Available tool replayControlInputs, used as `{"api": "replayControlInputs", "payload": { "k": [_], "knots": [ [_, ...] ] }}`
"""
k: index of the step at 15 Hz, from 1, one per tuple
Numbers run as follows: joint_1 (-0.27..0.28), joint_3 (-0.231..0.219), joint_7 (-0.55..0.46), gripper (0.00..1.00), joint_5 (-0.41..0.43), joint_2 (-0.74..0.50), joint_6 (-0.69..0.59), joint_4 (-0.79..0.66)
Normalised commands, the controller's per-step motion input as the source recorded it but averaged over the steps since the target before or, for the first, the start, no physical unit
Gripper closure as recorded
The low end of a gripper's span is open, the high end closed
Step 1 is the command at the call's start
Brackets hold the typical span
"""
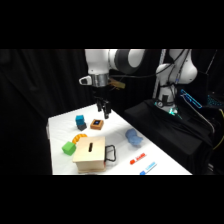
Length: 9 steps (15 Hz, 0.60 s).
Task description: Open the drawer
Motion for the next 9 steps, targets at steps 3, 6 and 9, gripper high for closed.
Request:
{"api": "replayControlInputs", "payload": {
  "k": [3,6,9],
  "knots": [
    [0.041,0.013,0.28,0.00,0.102,0.03,0.42,-0.08],
    [0.035,-0.013,0.22,0.00,0.020,0.07,0.46,-0.13],
    [0.047,-0.026,0.18,0.00,-0.030,0.11,0.43,-0.12]
  ]
}}
